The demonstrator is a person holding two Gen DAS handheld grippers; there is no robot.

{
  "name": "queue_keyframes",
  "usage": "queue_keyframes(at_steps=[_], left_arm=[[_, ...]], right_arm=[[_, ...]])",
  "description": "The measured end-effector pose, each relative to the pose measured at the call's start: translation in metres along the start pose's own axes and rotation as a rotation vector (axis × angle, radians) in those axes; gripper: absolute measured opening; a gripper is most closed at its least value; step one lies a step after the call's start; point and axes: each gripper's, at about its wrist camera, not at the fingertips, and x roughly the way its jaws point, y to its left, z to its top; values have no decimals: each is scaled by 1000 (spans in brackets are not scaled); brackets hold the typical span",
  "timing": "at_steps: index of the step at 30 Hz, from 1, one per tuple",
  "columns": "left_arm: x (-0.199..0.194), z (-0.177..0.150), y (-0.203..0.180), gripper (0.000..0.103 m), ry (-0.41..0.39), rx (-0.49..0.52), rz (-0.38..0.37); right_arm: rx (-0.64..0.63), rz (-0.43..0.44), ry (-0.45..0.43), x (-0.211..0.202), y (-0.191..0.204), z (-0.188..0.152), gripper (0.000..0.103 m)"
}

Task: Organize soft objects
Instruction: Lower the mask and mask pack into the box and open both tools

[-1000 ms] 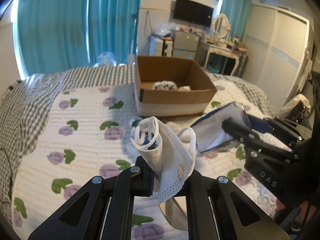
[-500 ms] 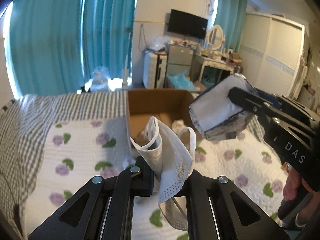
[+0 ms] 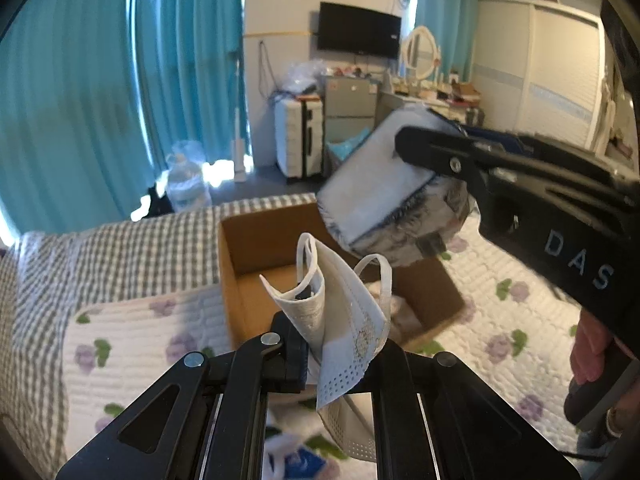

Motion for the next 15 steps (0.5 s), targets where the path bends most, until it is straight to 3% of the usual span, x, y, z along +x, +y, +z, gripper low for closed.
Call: queue_keyframes(at_steps=[8,14,15], left_arm=[[53,9,11,9,32,-16,26],[67,5,9,14,30,-2,37],[67,4,6,20,33,4,42]], right_arm=[[23,14,67,63,-20,-15,26],[80,46,102,87,-31,-30,28],[85,42,102,87,-32,-30,28]])
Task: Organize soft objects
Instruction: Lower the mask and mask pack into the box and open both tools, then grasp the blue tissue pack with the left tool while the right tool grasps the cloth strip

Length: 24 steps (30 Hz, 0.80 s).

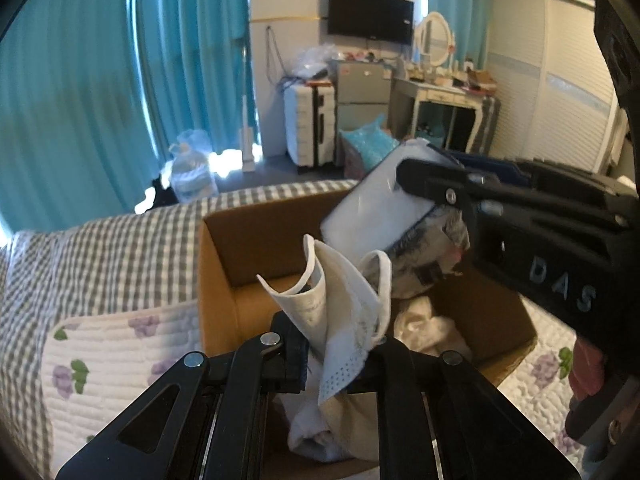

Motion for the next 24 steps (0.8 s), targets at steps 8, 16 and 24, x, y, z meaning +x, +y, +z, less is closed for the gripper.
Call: queue_keyframes(at_steps=[8,16,24], left_arm=[[-32,-3,-8,77,-67,2,46],[-112,5,-7,78,-187,24,104],[-210,-7,4,103,-349,-5,150]], right_arm=[[37,-37,-52,-47,-8,7,64],[59,-145,-15,-120,-6,19,87],[-21,-179,-62,-206,28,9,103]])
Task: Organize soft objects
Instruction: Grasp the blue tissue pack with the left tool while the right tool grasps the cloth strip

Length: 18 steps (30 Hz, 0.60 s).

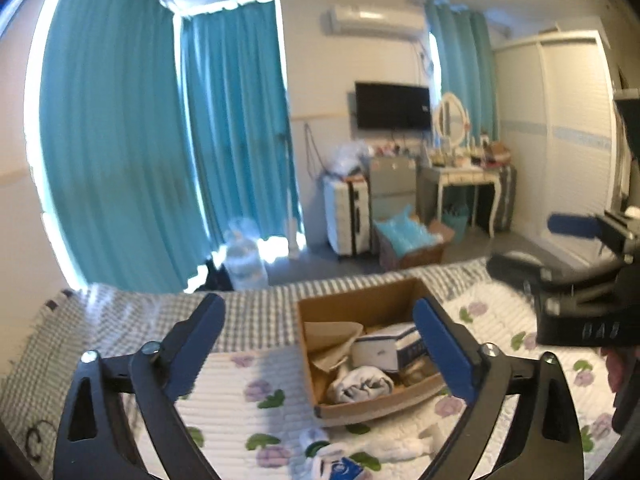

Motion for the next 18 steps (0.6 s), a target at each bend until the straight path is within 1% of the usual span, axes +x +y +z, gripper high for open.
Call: queue_keyframes(at_steps=[2,4,8,13,15,18], left_arm=[[-20,-1,4,103,-23,-5,7],[-32,-6,9,103,-31,-14,15],[-41,-29,17,103,-3,-35,2],[-20,-63,19,103,58,-42,20],[-9,-79,23,103,82,-64,37],[15,-104,27,103,141,-112,35]], right_arm=[[-11,3,-6,-18,6,-7,103],[-15,9,-8,-30,9,-14,103],[-19,14,4,-36,17,-32,103],[-2,16,57,-8,26,-59,103],[9,4,82,13,27,-73,103],[30,-15,165,50,28,-102,103]])
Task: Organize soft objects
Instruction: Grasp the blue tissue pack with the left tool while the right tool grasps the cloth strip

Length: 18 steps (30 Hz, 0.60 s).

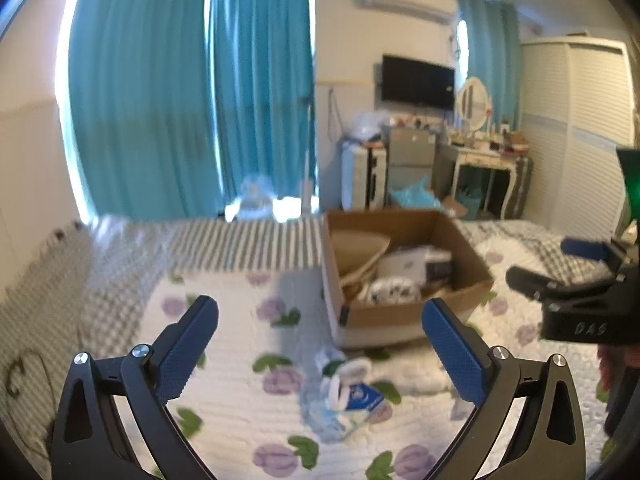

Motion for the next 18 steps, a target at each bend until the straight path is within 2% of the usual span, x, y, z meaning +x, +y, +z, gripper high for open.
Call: queue_keyframes(at_steps=[2,6,7,8,10,12,16,18], left_arm=[[15,-11,1,103,27,-8,-18],[38,-37,-2,103,59,19,85],[48,-45,-3,103,96,19,84],[54,-51,-1,103,135,10,50],[64,-65,1,103,200,-7,1],[78,-77,2,103,282,-13,27],[89,-89,1,102,337,-9,11],[91,-92,-1,102,344,-6,-10]], right_arm=[[9,12,46,21,-1,-15,103],[29,39,125,52,-6,-43,103],[35,43,144,58,-7,-49,103],[41,47,166,66,-8,-56,103],[49,4,201,78,-8,-69,103],[55,-24,253,90,-10,-82,103],[135,44,343,106,-17,-98,103],[129,40,356,110,-17,-101,103]])
